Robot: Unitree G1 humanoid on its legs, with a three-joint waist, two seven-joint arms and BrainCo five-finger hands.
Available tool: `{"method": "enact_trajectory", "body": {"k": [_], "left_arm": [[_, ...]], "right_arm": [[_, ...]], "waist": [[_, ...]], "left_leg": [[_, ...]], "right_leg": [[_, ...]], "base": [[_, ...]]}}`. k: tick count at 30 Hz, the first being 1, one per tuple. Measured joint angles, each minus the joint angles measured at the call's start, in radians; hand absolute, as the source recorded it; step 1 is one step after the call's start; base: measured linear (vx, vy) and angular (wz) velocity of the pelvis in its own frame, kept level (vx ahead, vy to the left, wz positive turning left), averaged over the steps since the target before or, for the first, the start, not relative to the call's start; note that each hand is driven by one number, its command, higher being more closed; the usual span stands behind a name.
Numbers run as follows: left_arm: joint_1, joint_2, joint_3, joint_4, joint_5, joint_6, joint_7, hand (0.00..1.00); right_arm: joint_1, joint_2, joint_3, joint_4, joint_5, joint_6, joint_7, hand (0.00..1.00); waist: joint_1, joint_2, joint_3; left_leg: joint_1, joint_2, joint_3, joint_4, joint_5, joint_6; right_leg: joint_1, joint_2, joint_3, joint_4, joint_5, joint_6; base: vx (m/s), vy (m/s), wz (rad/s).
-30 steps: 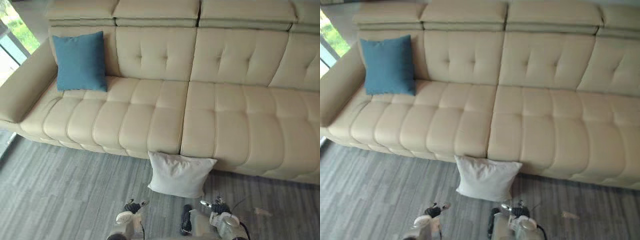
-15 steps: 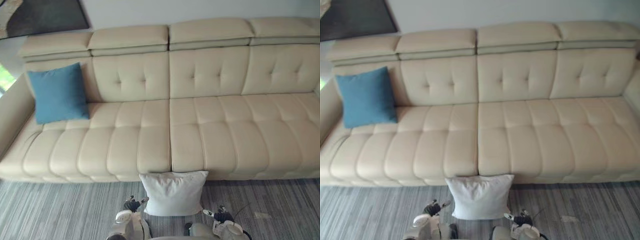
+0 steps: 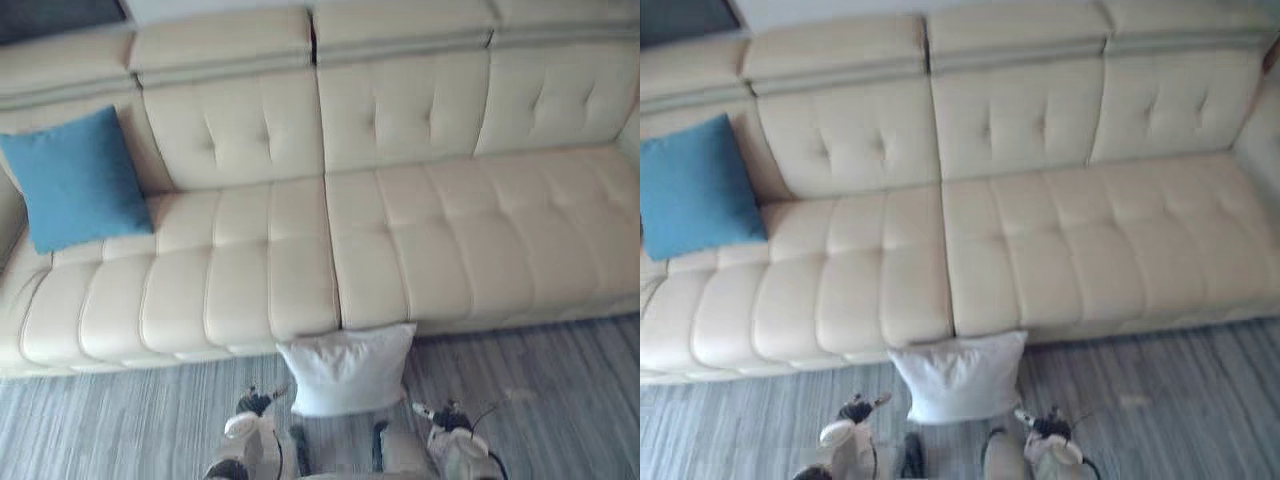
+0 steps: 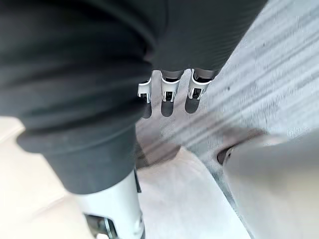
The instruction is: Pick up cushions and gather them together orderly.
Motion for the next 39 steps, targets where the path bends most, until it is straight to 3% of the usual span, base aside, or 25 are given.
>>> {"method": "enact_trajectory", "body": {"k": [3,5,13,19,27,28,32,39], "left_arm": [[-0.085,0.036,0.017,-0.043,-0.038,-0.017,0.022,0.00],[-0.147,0.068,0.040,-0.064,-0.067,-0.020,0.032,0.00],[-0.359,0.195,0.061,-0.103,-0.108,-0.025,0.068,0.00],[-0.575,0.236,-0.008,-0.112,-0.130,-0.025,0.080,0.00],[-0.776,0.205,-0.170,-0.185,-0.132,-0.031,0.119,0.00],[-0.811,0.181,-0.178,-0.187,-0.132,-0.031,0.139,1.00],[-0.829,0.154,-0.181,-0.205,-0.134,-0.031,0.212,1.00],[-0.814,0.175,-0.225,-0.241,-0.135,-0.028,0.259,1.00]], "right_arm": [[-0.066,-0.048,0.000,-0.057,0.027,-0.017,-0.015,0.00],[-0.130,-0.082,-0.002,-0.085,0.041,-0.021,-0.030,0.00],[-0.378,-0.153,-0.023,-0.141,0.041,-0.025,-0.066,0.00],[-0.653,-0.221,0.045,-0.142,0.040,-0.026,-0.082,0.00],[-0.907,-0.216,0.196,-0.142,0.032,-0.029,-0.107,0.00],[-0.931,-0.199,0.215,-0.142,0.032,-0.029,-0.122,1.00],[-0.953,-0.170,0.250,-0.138,0.031,-0.029,-0.173,1.00],[-0.929,-0.171,0.273,-0.142,0.034,-0.028,-0.193,1.00]], "waist": [[0.001,-0.020,0.041],[-0.004,-0.017,0.074],[-0.005,-0.010,0.161],[-0.007,-0.008,0.247],[-0.008,-0.006,0.291],[-0.009,-0.005,0.292],[-0.022,-0.005,0.292],[-0.039,-0.006,0.291]], "left_leg": [[-0.186,0.020,-0.010,0.147,-0.055,-0.001],[-0.315,0.040,-0.014,0.250,-0.080,0.002],[-0.686,0.083,-0.026,0.408,-0.067,0.036],[-0.884,0.094,-0.050,0.481,-0.045,0.030],[-1.033,0.092,-0.074,0.536,-0.038,0.027],[-1.052,0.091,-0.079,0.554,-0.038,0.027],[-1.071,0.085,-0.091,0.566,-0.040,0.027],[-1.050,0.086,-0.090,0.561,-0.031,0.019]], "right_leg": [[-0.167,0.002,0.005,0.099,-0.053,-0.016],[-0.293,0.006,0.011,0.181,-0.059,-0.018],[-0.650,0.024,0.019,0.305,-0.023,-0.036],[-0.841,0.024,0.007,0.387,-0.015,-0.035],[-0.990,0.022,0.002,0.468,-0.023,-0.027],[-1.005,0.021,0.002,0.488,-0.034,-0.028],[-1.023,0.018,0.001,0.505,-0.045,-0.031],[-1.008,0.021,0.002,0.507,-0.040,-0.038]], "base": [[-0.24,-0.042,0.02],[-0.27,-0.008,-0.10],[-0.18,-0.009,0.00],[-0.04,-0.016,0.11],[-0.02,-0.007,0.11],[-0.04,0.007,0.14],[-0.03,0.011,0.10],[0.00,0.001,-0.01]]}}
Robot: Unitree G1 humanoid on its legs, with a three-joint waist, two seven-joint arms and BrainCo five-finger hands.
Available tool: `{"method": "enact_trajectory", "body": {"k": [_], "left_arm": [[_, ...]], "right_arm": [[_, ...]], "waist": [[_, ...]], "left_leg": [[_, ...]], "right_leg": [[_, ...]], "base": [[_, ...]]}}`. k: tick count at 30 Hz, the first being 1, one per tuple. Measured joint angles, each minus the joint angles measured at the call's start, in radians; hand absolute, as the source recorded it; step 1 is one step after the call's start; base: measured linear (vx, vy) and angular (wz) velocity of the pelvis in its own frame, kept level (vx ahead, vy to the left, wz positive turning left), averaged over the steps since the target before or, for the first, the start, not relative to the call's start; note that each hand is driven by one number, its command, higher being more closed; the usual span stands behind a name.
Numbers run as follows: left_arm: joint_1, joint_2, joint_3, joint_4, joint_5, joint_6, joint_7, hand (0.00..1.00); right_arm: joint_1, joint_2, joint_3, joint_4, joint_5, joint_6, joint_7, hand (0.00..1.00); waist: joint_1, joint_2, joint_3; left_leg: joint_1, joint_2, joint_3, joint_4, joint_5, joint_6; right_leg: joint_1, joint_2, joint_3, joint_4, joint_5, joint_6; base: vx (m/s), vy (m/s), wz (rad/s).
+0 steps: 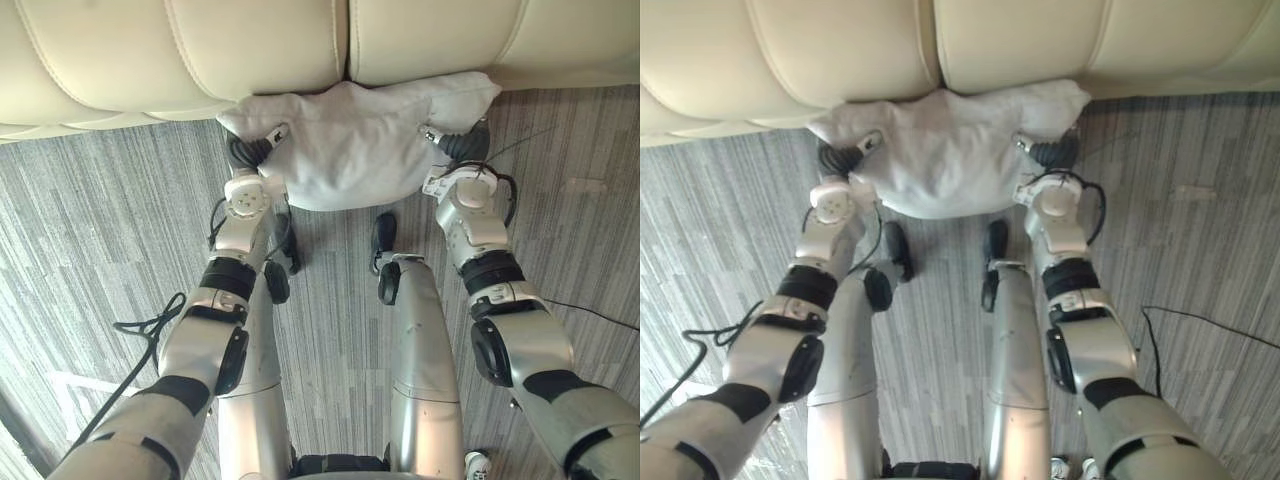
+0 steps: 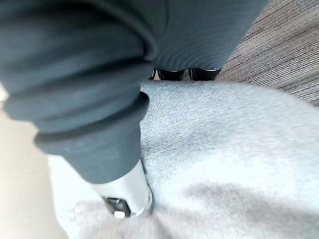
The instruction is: Pick up cushions and gather them together orderly.
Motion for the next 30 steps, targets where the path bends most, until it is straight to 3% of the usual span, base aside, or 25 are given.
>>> {"method": "enact_trajectory", "body": {"k": [3,7,11,12,13,17,22,26,28,29,30], "left_arm": [[0.052,-0.002,-0.035,-0.061,0.000,0.000,0.003,1.00],[0.167,-0.009,-0.074,-0.201,0.002,-0.012,0.010,1.00],[0.342,-0.035,-0.140,-0.347,0.003,-0.045,0.020,1.00],[0.424,-0.050,-0.160,-0.391,0.004,-0.056,0.023,1.00],[0.507,-0.069,-0.178,-0.424,0.006,-0.072,0.023,1.00],[0.684,-0.116,-0.219,-0.538,0.009,-0.089,0.015,1.00],[0.959,-0.115,-0.254,-0.679,0.012,-0.112,-0.044,1.00],[1.053,-0.104,-0.267,-0.737,0.011,-0.117,-0.067,1.00],[1.082,-0.104,-0.267,-0.751,0.010,-0.117,-0.078,1.00],[1.109,-0.104,-0.269,-0.764,0.010,-0.117,-0.085,1.00],[1.115,-0.104,-0.271,-0.767,0.010,-0.117,-0.086,1.00]], "right_arm": [[0.061,0.005,0.006,-0.024,0.002,0.001,-0.001,1.00],[0.223,0.035,0.006,-0.229,0.000,-0.002,-0.021,1.00],[0.445,0.082,0.005,-0.467,-0.034,-0.013,-0.049,1.00],[0.548,0.106,0.006,-0.550,-0.044,-0.026,-0.055,1.00],[0.643,0.127,0.009,-0.601,-0.053,-0.042,-0.056,1.00],[0.859,0.144,0.015,-0.784,-0.103,-0.054,-0.055,1.00],[1.156,0.144,0.065,-0.989,-0.178,-0.087,0.000,1.00],[1.263,0.140,0.082,-1.032,-0.199,-0.105,0.028,1.00],[1.296,0.138,0.085,-1.042,-0.200,-0.105,0.042,1.00],[1.329,0.136,0.087,-1.060,-0.215,-0.104,0.047,1.00],[1.340,0.130,0.087,-1.066,-0.229,-0.104,0.047,1.00]], "waist": [[-0.003,0.000,-0.001],[-0.008,0.000,-0.002],[-0.007,-0.002,-0.006],[-0.007,-0.002,-0.047],[-0.007,0.000,-0.128],[-0.009,-0.004,-0.164],[-0.002,-0.003,-0.279],[0.010,0.000,-0.321],[0.019,0.003,-0.324],[0.031,0.005,-0.324],[0.035,0.004,-0.325]], "left_leg": [[0.063,0.005,0.000,-0.021,0.002,-0.003],[0.186,0.007,0.003,-0.094,0.011,-0.019],[0.409,-0.003,0.022,-0.227,0.025,-0.035],[0.476,-0.006,0.031,-0.271,0.028,-0.039],[0.495,-0.008,0.036,-0.307,0.031,-0.045],[0.712,-0.017,0.051,-0.428,0.047,-0.055],[0.989,-0.037,0.106,-0.602,0.057,-0.060],[1.075,-0.032,0.134,-0.603,0.059,-0.057],[1.069,-0.014,0.128,-0.499,0.061,-0.054],[1.033,0.004,0.092,-0.347,0.081,-0.038],[1.017,0.009,0.079,-0.293,0.098,-0.033]], "right_leg": [[0.064,0.006,-0.004,-0.023,0.000,0.000],[0.184,0.016,-0.010,-0.094,0.008,-0.012],[0.390,0.017,-0.019,-0.204,0.011,-0.017],[0.449,0.018,-0.017,-0.238,0.016,-0.024],[0.468,0.020,-0.021,-0.279,0.016,-0.024],[0.673,0.020,-0.036,-0.377,0.020,-0.027],[0.908,0.019,-0.024,-0.502,0.017,-0.021],[1.005,0.026,-0.002,-0.552,0.009,-0.010],[1.052,0.029,0.000,-0.568,-0.001,-0.009],[1.096,0.032,0.002,-0.564,-0.026,-0.015],[1.105,0.031,0.003,-0.559,-0.037,-0.022]], "base": [[0.00,0.001,-0.08],[-0.01,-0.021,-0.09],[0.07,-0.048,-0.11],[0.13,-0.032,-0.15],[0.16,-0.018,-0.13],[0.21,-0.004,-0.07],[0.23,0.017,-0.23],[0.11,0.048,-0.23],[0.03,0.045,-0.13],[-0.01,0.048,-0.08],[-0.01,0.053,-0.05]]}}
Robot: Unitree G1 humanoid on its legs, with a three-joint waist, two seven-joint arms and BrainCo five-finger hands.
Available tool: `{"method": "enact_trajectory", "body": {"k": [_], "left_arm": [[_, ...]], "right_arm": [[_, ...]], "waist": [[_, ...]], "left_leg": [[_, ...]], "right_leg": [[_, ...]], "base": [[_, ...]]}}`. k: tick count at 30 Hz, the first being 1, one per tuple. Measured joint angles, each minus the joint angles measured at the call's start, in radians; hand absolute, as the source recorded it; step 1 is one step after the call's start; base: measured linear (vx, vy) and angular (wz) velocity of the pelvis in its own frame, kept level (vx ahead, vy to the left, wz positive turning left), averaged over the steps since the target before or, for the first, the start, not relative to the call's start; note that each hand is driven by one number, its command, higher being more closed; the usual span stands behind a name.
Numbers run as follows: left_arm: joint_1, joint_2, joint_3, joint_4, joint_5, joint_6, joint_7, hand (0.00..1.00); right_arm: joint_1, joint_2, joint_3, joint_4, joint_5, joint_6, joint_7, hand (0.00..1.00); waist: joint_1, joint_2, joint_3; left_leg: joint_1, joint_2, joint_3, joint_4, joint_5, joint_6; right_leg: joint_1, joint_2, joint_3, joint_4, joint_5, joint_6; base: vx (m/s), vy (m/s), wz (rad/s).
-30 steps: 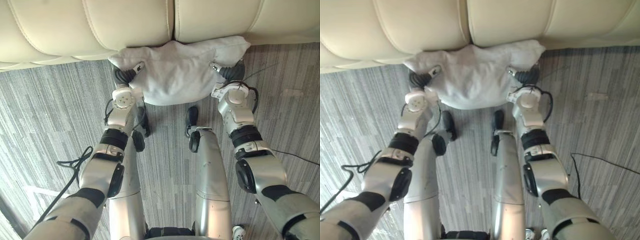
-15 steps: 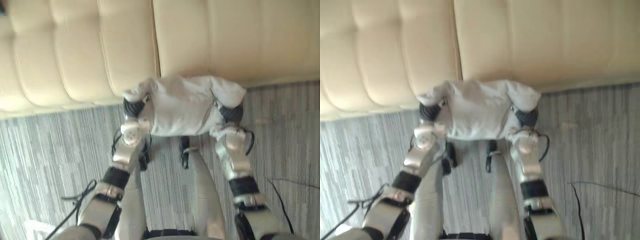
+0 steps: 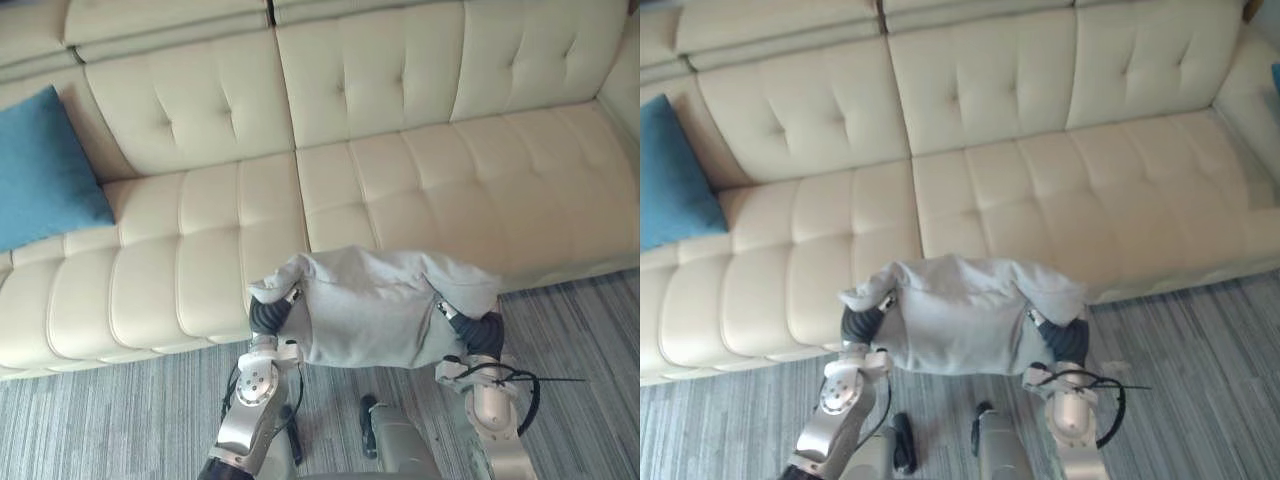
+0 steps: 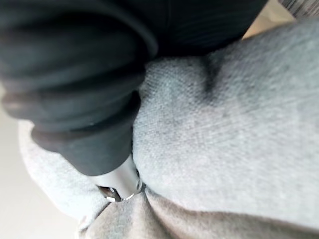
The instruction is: Pick up cushions and gather them together orderly.
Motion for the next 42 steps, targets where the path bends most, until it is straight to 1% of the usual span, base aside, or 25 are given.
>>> {"method": "enact_trajectory", "body": {"k": [2,4,5,7,8,9,10,11,12,13,14,15,16,17,18,21,22,23,25,26,27,28,32,38,42], "left_arm": [[0.022,0.000,-0.004,-0.005,-0.003,0.000,-0.001,1.00],[0.031,-0.002,-0.004,-0.011,-0.008,0.000,0.000,1.00],[0.033,-0.003,-0.007,-0.011,-0.009,0.004,-0.001,1.00],[0.038,-0.005,-0.019,-0.012,-0.009,0.008,-0.001,1.00],[0.039,-0.006,-0.022,-0.012,-0.009,0.008,-0.001,1.00],[0.040,-0.006,-0.024,-0.012,-0.008,0.008,-0.001,1.00],[0.046,-0.006,-0.024,-0.013,-0.008,0.009,-0.001,1.00],[0.051,-0.005,-0.024,-0.013,-0.008,0.009,-0.001,1.00],[0.070,0.004,-0.022,-0.010,-0.008,0.012,-0.001,1.00],[0.080,0.010,-0.024,-0.009,-0.008,0.018,-0.001,1.00],[0.090,0.010,-0.024,-0.009,-0.008,0.021,-0.001,1.00],[0.088,0.009,-0.024,-0.008,-0.007,0.027,-0.001,1.00],[0.082,0.013,-0.024,-0.006,-0.008,0.032,-0.001,1.00],[0.079,0.020,-0.024,0.000,-0.007,0.033,-0.001,1.00],[0.078,0.029,-0.024,0.007,-0.006,0.034,-0.001,1.00],[0.068,0.046,-0.021,0.009,0.002,0.032,-0.001,1.00],[0.055,0.046,-0.015,0.011,0.002,0.031,0.000,1.00],[0.033,0.046,-0.014,0.028,0.002,0.029,0.000,1.00],[0.020,0.050,-0.014,0.051,0.002,0.030,-0.001,1.00],[0.017,0.057,-0.015,0.067,0.002,0.030,-0.003,1.00],[0.017,0.033,-0.015,0.096,0.002,0.036,-0.006,1.00],[0.017,0.021,-0.024,0.111,0.002,0.042,-0.016,1.00],[0.010,-0.026,-0.043,0.121,0.018,0.052,-0.034,1.00],[-0.020,-0.026,-0.042,0.116,0.025,0.053,-0.030,1.00],[-0.110,-0.021,-0.029,0.093,0.044,0.054,0.021,1.00]], "right_arm": [[0.024,-0.011,0.011,-0.027,-0.011,0.000,0.000,1.00],[0.023,-0.022,0.016,-0.041,-0.010,0.000,-0.001,1.00],[0.022,-0.028,0.016,-0.043,-0.010,0.000,-0.004,1.00],[0.018,-0.031,0.015,-0.043,-0.010,0.001,-0.015,1.00],[0.017,-0.032,0.015,-0.043,-0.010,0.000,-0.018,1.00],[0.008,-0.032,0.014,-0.040,-0.010,0.000,-0.025,1.00],[-0.006,-0.034,0.014,-0.022,-0.011,0.000,-0.025,1.00],[-0.010,-0.034,0.014,-0.014,-0.011,0.000,-0.025,1.00],[-0.026,-0.030,0.018,0.035,-0.012,0.003,-0.023,1.00],[-0.021,-0.020,0.020,0.053,-0.012,0.009,-0.024,1.00],[-0.016,-0.017,0.024,0.073,-0.012,0.011,-0.023,1.00],[-0.030,-0.020,0.023,0.104,-0.012,0.013,-0.023,1.00],[-0.047,-0.019,0.022,0.134,-0.013,0.021,-0.021,1.00],[-0.054,-0.015,0.022,0.156,-0.016,0.023,-0.018,1.00],[-0.061,-0.009,0.023,0.181,-0.029,0.024,-0.011,1.00],[-0.093,0.005,0.023,0.232,-0.049,0.027,-0.003,1.00],[-0.121,0.005,0.021,0.252,-0.049,0.028,-0.003,1.00],[-0.144,0.004,0.015,0.262,-0.049,0.028,-0.002,1.00],[-0.154,0.004,0.013,0.268,-0.049,0.028,-0.002,1.00],[-0.154,0.011,0.012,0.270,-0.049,0.028,-0.001,1.00],[-0.165,-0.008,0.008,0.296,-0.050,0.030,-0.001,1.00],[-0.171,-0.023,-0.008,0.315,-0.050,0.033,-0.001,1.00],[-0.156,-0.024,-0.060,0.319,-0.050,0.035,-0.002,1.00],[-0.145,-0.014,-0.072,0.244,-0.051,0.035,-0.004,1.00],[-0.232,-0.018,-0.060,0.245,-0.054,0.043,-0.032,1.00]], "waist": [[0.009,-0.007,-0.019],[0.009,-0.002,-0.032],[0.011,-0.006,-0.030],[0.012,0.008,-0.046],[0.012,0.011,-0.051],[0.015,0.012,-0.055],[0.023,0.015,-0.066],[0.029,0.019,-0.074],[0.043,0.013,-0.100],[0.046,-0.005,-0.114],[0.045,-0.028,-0.132],[0.041,-0.038,-0.140],[0.033,-0.038,-0.139],[0.029,-0.037,-0.138],[0.027,-0.037,-0.138],[0.025,-0.036,-0.142],[0.015,-0.037,-0.143],[0.001,-0.035,-0.141],[-0.004,-0.043,-0.143],[-0.021,-0.068,-0.141],[-0.022,-0.035,-0.139],[-0.017,-0.008,-0.138],[-0.020,0.018,-0.147],[-0.001,0.012,-0.149],[0.006,0.015,-0.152]], "left_leg": [[-0.060,0.017,-0.009,0.134,0.102,0.006],[-0.093,0.033,0.005,0.175,0.160,0.012],[-0.120,0.038,0.010,0.202,0.164,0.004],[-0.116,0.016,0.020,0.093,0.051,-0.002],[-0.115,0.009,0.026,0.049,0.033,-0.010],[-0.101,-0.018,0.043,-0.098,0.019,-0.034],[-0.067,-0.039,0.057,-0.254,0.032,-0.030],[-0.055,-0.045,0.059,-0.308,0.041,-0.015],[-0.013,-0.071,0.071,-0.377,0.064,0.036],[0.006,-0.087,0.090,-0.393,0.059,0.042],[0.026,-0.108,0.116,-0.410,0.046,0.052],[0.047,-0.121,0.137,-0.413,0.029,0.066],[0.079,-0.127,0.144,-0.417,0.023,0.076],[0.121,-0.132,0.147,-0.437,0.019,0.083],[0.171,-0.135,0.150,-0.463,0.018,0.083],[0.261,-0.124,0.155,-0.503,0.018,0.083],[0.270,-0.116,0.141,-0.516,0.018,0.082],[0.268,-0.107,0.128,-0.520,0.016,0.079],[0.268,-0.105,0.110,-0.510,0.009,0.066],[0.274,-0.129,0.071,-0.489,-0.019,0.021],[0.272,-0.096,0.035,-0.485,-0.042,-0.011],[0.280,-0.075,-0.005,-0.493,-0.047,-0.018],[0.305,-0.055,-0.046,-0.539,-0.023,-0.021],[0.288,-0.074,-0.093,-0.593,-0.014,-0.036],[0.262,-0.103,-0.135,-0.605,0.014,-0.027]], "right_leg": [[0.024,-0.016,0.003,0.013,-0.022,-0.010],[0.033,-0.019,0.004,-0.005,-0.018,-0.020],[0.055,-0.018,0.010,-0.027,-0.008,-0.036],[0.083,-0.018,0.010,-0.071,-0.006,-0.040],[0.088,-0.018,0.010,-0.082,-0.006,-0.041],[0.101,-0.023,0.012,-0.107,-0.006,-0.039],[0.108,-0.022,0.017,-0.123,-0.013,-0.027],[0.108,-0.019,0.024,-0.122,-0.020,-0.016],[0.120,-0.022,0.062,-0.114,-0.045,0.019],[0.131,-0.040,0.073,-0.120,-0.048,0.031],[0.129,-0.058,0.086,-0.101,-0.037,0.066],[0.089,-0.070,0.106,-0.007,-0.014,0.116],[0.047,-0.078,0.105,0.115,0.019,0.218],[0.026,-0.087,0.104,0.204,0.049,0.262],[0.008,-0.090,0.092,0.278,0.050,0.261],[-0.043,-0.123,0.010,0.347,0.013,0.162],[-0.076,-0.127,-0.006,0.292,0.002,0.128],[-0.100,-0.125,-0.001,0.177,0.010,0.117],[-0.096,-0.111,0.041,-0.014,0.096,0.092],[-0.060,-0.111,0.113,-0.135,0.201,0.113],[-0.041,-0.076,0.108,-0.145,0.200,0.104],[-0.029,-0.052,0.104,-0.160,0.202,0.098],[0.007,-0.033,0.069,-0.197,0.206,0.087],[0.042,-0.057,0.022,-0.278,0.246,0.099],[0.059,-0.092,-0.009,-0.323,0.272,0.106]], "base": [[0.02,0.041,0.04],[0.06,0.033,0.09],[0.12,0.056,0.11],[0.14,0.082,0.16],[0.15,0.109,0.13],[0.19,0.138,-0.08],[0.21,0.158,-0.21],[0.34,0.250,-0.61],[0.35,0.231,-0.54],[0.48,0.232,-0.53],[0.43,0.169,-0.28],[0.48,0.198,-0.28],[0.36,0.185,-0.22],[0.27,0.124,-0.12],[0.31,0.082,-0.16],[0.25,-0.008,-0.12],[0.23,-0.183,0.17],[0.21,-0.219,0.22],[0.16,-0.226,0.26],[0.18,-0.261,0.23],[0.20,-0.258,0.08],[0.10,-0.122,-0.19],[0.05,-0.109,0.11],[-0.06,0.035,0.31],[-0.05,0.053,0.33]]}}
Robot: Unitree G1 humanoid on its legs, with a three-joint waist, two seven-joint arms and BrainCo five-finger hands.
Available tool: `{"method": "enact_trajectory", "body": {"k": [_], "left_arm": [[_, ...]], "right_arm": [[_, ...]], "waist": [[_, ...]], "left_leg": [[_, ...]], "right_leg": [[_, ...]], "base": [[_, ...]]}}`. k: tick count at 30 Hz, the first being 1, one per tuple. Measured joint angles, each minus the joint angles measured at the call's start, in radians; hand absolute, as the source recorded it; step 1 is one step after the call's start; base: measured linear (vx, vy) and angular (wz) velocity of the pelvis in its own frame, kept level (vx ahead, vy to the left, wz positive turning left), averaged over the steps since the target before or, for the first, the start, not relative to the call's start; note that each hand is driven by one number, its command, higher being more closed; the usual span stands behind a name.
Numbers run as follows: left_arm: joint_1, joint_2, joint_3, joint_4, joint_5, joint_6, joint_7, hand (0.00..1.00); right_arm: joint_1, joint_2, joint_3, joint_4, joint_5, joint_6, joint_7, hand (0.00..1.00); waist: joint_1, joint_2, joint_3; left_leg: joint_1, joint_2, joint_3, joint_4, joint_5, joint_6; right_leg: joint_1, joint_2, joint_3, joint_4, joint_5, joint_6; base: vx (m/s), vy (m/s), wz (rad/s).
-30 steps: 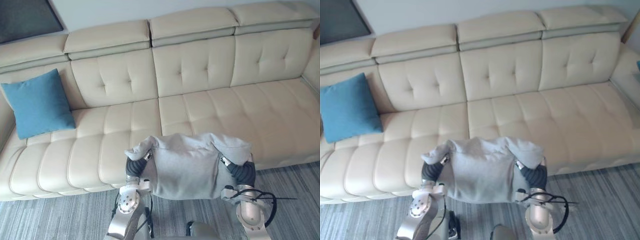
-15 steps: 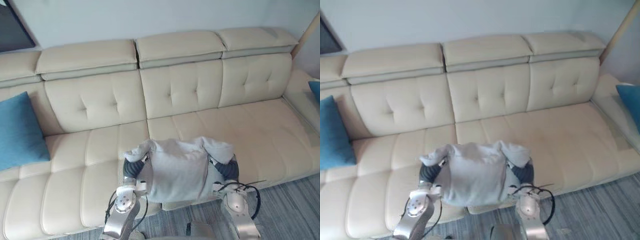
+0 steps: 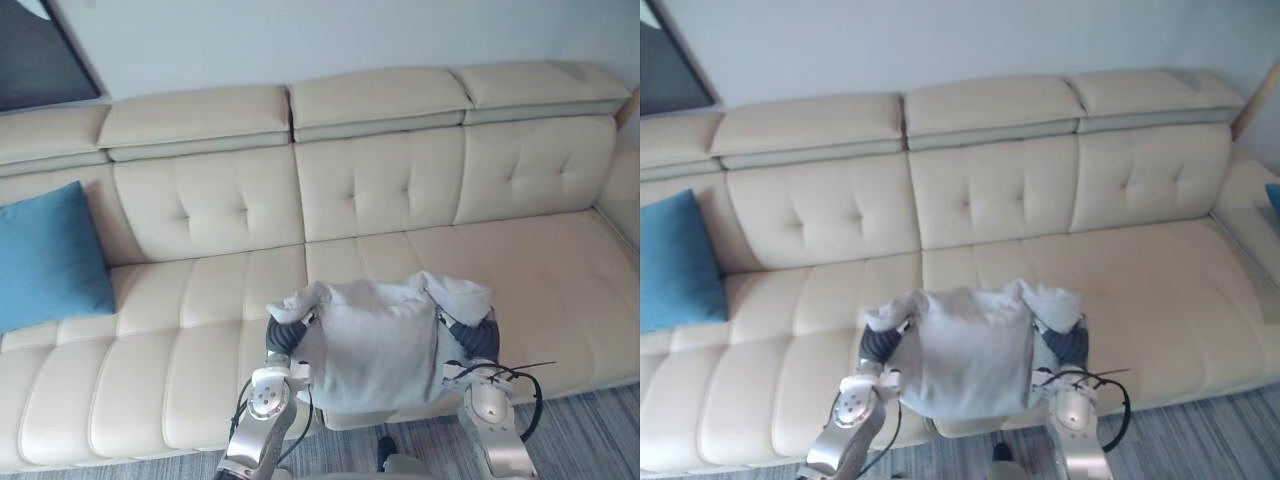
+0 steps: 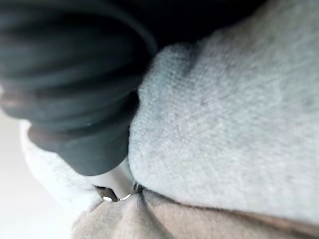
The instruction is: Pick up cushions and gather them together orderly.
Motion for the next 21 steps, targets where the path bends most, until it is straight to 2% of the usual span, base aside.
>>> {"method": "enact_trajectory", "body": {"k": [3,10,12,16,21], "left_arm": [[-0.136,0.022,0.024,-0.002,0.025,0.000,0.058,1.00],[-0.385,0.033,0.095,0.001,0.026,-0.006,0.190,1.00],[-0.460,0.057,0.098,0.027,0.026,-0.015,0.224,1.00],[-0.612,0.104,0.116,0.102,0.025,-0.026,0.265,1.00],[-0.788,0.109,0.165,0.253,0.010,-0.046,0.290,1.00]], "right_arm": [[-0.142,-0.005,0.017,0.006,-0.034,0.005,-0.050,1.00],[-0.448,-0.004,0.057,0.055,-0.074,0.006,-0.180,1.00],[-0.513,-0.010,0.063,0.068,-0.075,0.006,-0.216,1.00],[-0.648,-0.042,0.076,0.098,-0.075,0.009,-0.263,1.00],[-0.838,-0.054,0.076,0.213,-0.075,0.011,-0.302,1.00]], "waist": [[-0.001,0.002,-0.001],[0.004,0.003,0.001],[0.005,0.004,0.002],[0.005,0.004,0.004],[0.003,0.007,0.044]], "left_leg": [[-0.045,-0.010,-0.028,-0.032,0.048,0.000],[-0.180,-0.009,-0.056,-0.029,0.103,-0.017],[-0.220,-0.006,-0.058,-0.029,0.114,-0.018],[-0.295,-0.005,-0.054,-0.048,0.141,-0.021],[-0.362,-0.003,-0.049,-0.071,0.173,-0.025]], "right_leg": [[-0.024,-0.015,-0.032,-0.044,0.035,-0.002],[-0.159,-0.020,-0.061,-0.019,0.060,-0.019],[-0.197,-0.020,-0.061,-0.012,0.067,-0.023],[-0.280,-0.020,-0.061,-0.010,0.088,-0.027],[-0.356,-0.018,-0.059,-0.014,0.115,-0.032]], "base": [[-0.05,0.007,0.32],[-0.07,-0.033,0.16],[-0.11,-0.049,0.08],[-0.08,-0.033,0.05],[-0.04,-0.024,0.02]]}}
